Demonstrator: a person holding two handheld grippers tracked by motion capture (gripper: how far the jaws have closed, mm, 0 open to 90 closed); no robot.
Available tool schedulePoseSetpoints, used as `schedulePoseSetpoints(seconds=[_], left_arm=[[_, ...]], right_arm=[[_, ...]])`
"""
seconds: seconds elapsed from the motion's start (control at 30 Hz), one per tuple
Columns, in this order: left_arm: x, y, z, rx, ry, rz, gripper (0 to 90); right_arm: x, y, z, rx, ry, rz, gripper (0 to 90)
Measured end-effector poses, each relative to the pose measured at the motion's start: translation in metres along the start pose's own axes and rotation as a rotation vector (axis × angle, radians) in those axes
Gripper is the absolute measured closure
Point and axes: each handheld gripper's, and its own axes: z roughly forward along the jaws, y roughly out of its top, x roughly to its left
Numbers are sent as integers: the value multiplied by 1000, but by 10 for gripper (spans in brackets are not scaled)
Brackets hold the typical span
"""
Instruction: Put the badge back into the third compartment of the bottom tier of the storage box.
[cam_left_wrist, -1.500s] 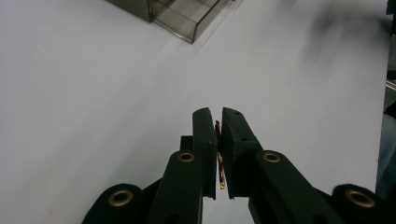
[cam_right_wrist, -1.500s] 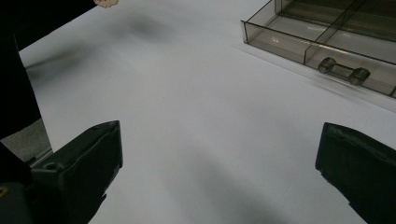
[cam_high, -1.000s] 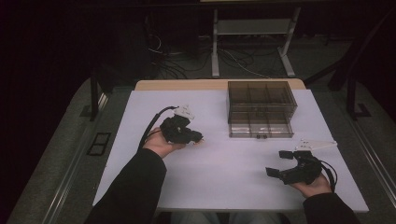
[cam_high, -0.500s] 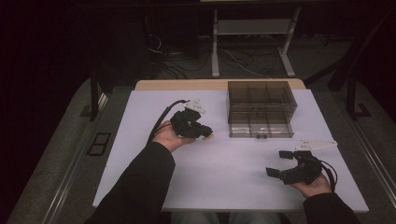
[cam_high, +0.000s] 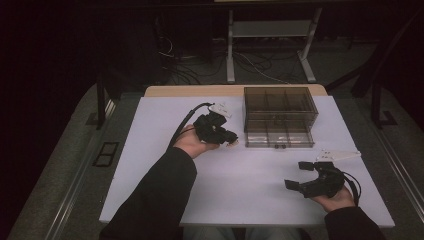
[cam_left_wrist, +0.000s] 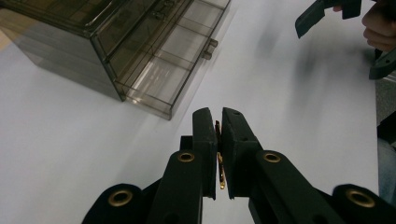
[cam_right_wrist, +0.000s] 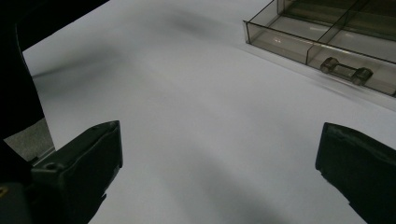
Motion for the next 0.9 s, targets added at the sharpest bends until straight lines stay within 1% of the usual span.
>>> schedulePoseSetpoints(seconds=[0.3,0.53,0.67,0.83,0.9], left_arm=[[-3,11,8,2,-7,23,833],[-3,19,15,-8,-14,26,833],[-3,24,19,-9,-17,34,833],[-2,30,27,-14,-29,35,833],[-2,32,30,-14,-32,41,832]], right_arm=[[0,0,0,3,4,-1,1],[1,0,1,3,4,3,1],[1,0,1,3,5,4,1],[1,0,0,4,8,0,1],[1,0,0,4,8,-1,1]])
